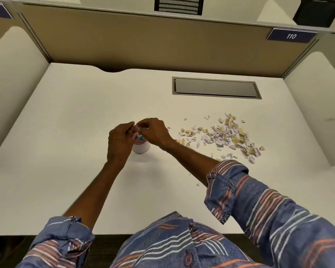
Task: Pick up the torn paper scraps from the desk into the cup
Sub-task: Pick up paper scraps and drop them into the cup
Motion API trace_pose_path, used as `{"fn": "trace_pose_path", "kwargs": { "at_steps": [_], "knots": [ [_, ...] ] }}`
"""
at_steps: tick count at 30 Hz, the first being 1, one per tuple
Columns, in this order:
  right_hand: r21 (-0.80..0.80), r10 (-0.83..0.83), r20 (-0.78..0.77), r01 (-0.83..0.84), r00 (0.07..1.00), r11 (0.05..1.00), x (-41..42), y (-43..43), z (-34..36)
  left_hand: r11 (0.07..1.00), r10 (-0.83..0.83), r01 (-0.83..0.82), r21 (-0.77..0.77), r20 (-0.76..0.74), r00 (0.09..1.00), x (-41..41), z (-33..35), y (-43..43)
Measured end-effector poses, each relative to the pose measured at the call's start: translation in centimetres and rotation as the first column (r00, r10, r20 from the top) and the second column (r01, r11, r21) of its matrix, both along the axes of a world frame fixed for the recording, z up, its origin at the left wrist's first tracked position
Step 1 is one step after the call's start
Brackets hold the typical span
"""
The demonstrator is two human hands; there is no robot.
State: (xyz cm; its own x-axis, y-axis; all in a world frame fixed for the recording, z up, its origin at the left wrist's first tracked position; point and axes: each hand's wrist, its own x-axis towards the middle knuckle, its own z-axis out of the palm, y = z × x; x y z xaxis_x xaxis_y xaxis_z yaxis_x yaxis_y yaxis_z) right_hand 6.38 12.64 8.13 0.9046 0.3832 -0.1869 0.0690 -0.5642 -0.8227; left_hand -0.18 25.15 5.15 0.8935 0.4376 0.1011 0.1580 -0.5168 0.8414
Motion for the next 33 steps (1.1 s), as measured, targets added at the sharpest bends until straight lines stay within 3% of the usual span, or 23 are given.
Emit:
{"fn": "trace_pose_path", "kwargs": {
  "at_steps": [4, 8, 13, 16, 20, 23, 27, 33],
  "knots": [
    [-0.01, 0.01, 0.065, -0.009, 0.998, 1.0, 0.1, -0.1, 0.2, 1.0, -0.017, 0.017, 0.009, -0.002, 1.0, 0.1, -0.3, 0.4],
    [0.092, -0.116, 0.18, 0.101, 0.977, 0.991, 0.0, -0.6, 0.1, 0.999, -0.024, 0.023, 0.025, 0.029, 0.999, 0.2, -0.3, 0.3],
    [0.031, -0.174, 0.353, 0.174, 0.919, 0.984, -0.6, -4.2, -0.9, 0.991, -0.073, 0.059, 0.122, 0.113, 0.991, -0.1, -0.2, -1.2],
    [0.014, -0.153, 0.456, 0.164, 0.877, 0.986, -2.0, -8.7, -2.7, 0.978, -0.172, 0.145, 0.149, 0.188, 0.967, -0.3, -0.5, -3.2],
    [-0.046, -0.199, 0.466, 0.248, 0.862, 0.968, -4.3, -16.1, -5.9, 0.93, -0.357, 0.326, 0.172, 0.205, 0.911, -1.2, -1.9, -6.9],
    [-0.124, -0.263, 0.446, 0.35, 0.856, 0.928, -6.4, -21.6, -7.8, 0.865, -0.491, 0.464, 0.192, 0.131, 0.861, -2.2, -3.5, -9.8],
    [-0.183, -0.405, 0.438, 0.52, 0.803, 0.834, -9.5, -28.0, -9.6, 0.719, -0.652, 0.657, 0.225, -0.11, 0.75, -3.6, -5.8, -13.1],
    [-0.349, -0.589, 0.279, 0.651, 0.759, 0.674, -14.0, -32.8, -11.5, 0.654, -0.598, 0.726, 0.212, -0.443, 0.668, -4.8, -8.3, -17.2]
  ]
}}
